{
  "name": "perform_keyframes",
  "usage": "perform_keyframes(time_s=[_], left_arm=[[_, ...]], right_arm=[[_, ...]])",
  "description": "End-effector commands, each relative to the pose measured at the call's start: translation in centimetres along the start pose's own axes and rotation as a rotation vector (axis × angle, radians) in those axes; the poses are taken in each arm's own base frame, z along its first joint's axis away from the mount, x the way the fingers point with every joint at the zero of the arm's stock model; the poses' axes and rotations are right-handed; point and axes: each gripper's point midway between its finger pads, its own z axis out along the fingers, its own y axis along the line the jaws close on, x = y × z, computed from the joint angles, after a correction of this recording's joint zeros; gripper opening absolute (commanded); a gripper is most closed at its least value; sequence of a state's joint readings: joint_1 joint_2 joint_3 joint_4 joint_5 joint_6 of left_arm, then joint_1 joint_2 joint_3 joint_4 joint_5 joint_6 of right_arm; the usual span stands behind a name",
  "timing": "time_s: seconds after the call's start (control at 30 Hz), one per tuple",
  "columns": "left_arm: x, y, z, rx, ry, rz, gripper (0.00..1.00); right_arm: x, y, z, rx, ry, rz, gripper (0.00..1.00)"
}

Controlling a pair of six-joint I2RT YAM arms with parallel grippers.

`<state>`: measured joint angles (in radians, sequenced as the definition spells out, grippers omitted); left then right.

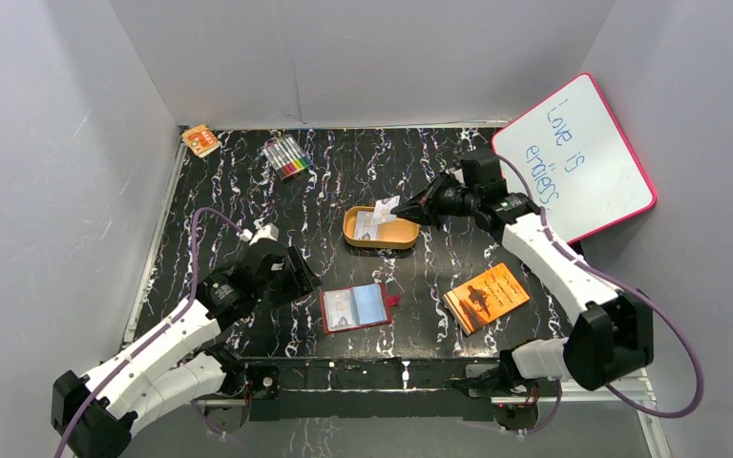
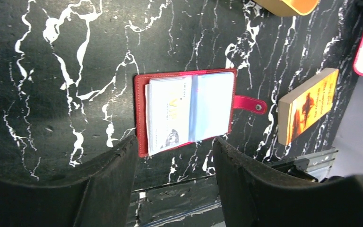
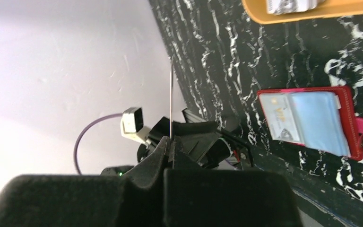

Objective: Put the credit cards into the card holder
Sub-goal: Pick up the credit card from the storage box, then turn over the card slot in the card holder.

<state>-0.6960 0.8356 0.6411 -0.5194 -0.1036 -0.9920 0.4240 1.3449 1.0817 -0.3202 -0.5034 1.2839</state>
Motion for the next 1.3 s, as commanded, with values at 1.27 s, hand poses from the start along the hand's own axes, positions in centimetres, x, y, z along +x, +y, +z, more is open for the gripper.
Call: perform_keyframes(time_s=[1.27], left_arm=[[4.2, -6.7, 9.7, 0.004, 0.253, 0.137, 0.61]], right_arm=[[8.9, -17.1, 1.5, 0.147, 0.185, -0.683, 0.00]])
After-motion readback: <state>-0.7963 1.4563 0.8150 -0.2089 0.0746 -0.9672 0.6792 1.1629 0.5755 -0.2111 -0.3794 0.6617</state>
